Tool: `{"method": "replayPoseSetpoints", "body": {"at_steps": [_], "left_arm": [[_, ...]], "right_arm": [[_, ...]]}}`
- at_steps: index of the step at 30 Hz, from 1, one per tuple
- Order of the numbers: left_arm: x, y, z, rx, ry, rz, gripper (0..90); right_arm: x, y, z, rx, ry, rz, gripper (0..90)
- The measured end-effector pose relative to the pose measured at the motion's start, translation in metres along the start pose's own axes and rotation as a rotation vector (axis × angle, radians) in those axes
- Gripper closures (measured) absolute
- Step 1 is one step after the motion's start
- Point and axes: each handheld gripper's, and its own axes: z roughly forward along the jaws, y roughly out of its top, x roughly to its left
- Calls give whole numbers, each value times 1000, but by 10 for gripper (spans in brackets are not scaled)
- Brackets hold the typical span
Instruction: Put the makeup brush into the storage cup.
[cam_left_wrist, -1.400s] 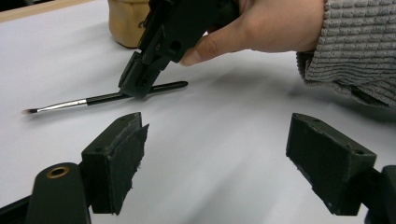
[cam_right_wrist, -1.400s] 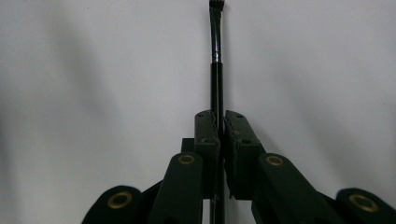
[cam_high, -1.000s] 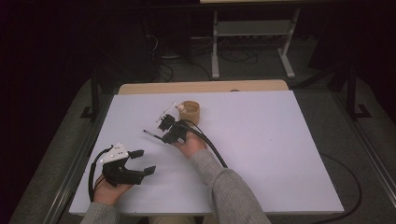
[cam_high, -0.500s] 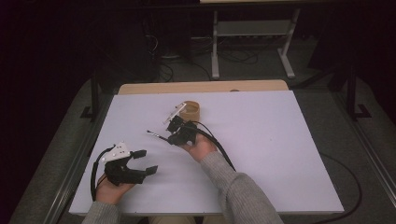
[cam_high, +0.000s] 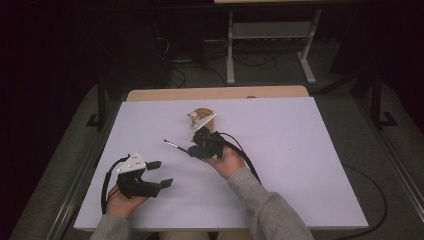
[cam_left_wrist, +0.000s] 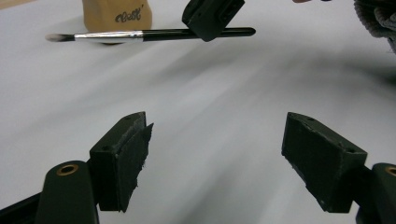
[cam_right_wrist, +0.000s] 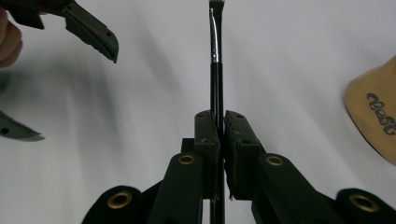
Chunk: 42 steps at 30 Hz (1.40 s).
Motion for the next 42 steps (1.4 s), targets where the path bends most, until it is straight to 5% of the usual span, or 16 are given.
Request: {"method": "replayPoseSetpoints", "body": {"at_steps": [22, 33, 42], "left_arm": [[-5, 20, 14, 3, -91, -9, 274], [-14, 37, 22, 12, -139, 25, 318], [-15, 46, 28, -7, -195, 11, 384]], "right_arm": [[4, -28, -59, -97, 7, 1, 835], [10, -42, -78, -139, 37, -3, 835], [16, -56, -83, -164, 65, -16, 835]]}}
